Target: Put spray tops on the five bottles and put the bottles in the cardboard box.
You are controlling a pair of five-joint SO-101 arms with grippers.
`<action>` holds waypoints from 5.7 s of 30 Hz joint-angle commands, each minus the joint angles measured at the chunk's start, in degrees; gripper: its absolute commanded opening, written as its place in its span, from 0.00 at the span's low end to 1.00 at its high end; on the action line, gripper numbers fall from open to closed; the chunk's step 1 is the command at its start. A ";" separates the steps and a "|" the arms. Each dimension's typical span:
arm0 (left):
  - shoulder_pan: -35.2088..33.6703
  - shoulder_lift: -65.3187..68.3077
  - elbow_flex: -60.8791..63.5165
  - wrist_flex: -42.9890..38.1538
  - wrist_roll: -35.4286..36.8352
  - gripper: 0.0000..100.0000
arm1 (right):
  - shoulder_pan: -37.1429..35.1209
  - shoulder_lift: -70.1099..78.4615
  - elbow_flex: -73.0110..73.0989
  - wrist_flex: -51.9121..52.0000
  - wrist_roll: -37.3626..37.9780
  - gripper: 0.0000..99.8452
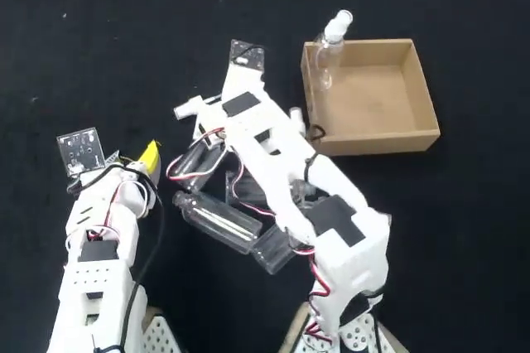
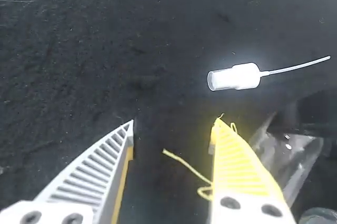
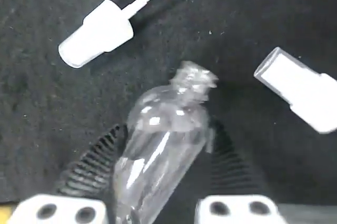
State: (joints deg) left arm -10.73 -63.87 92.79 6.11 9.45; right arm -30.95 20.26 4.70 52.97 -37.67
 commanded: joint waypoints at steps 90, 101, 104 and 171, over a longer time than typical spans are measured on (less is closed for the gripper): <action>0.13 -0.97 -2.15 -1.23 0.18 0.23 | 88.88 -19.21 8.48 32.26 90.46 0.30; 0.13 -0.97 -2.24 -1.23 0.18 0.23 | 87.65 -19.12 15.60 31.56 96.09 0.30; 0.13 -0.97 -2.15 -1.23 0.18 0.23 | 86.51 -19.12 18.15 28.40 94.15 0.30; 0.13 -0.97 -2.24 -0.88 0.18 0.23 | 80.53 -29.05 17.89 30.95 96.79 0.01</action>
State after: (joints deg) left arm -10.73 -63.87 92.79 6.11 9.45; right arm 52.13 -0.75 29.76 76.53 59.21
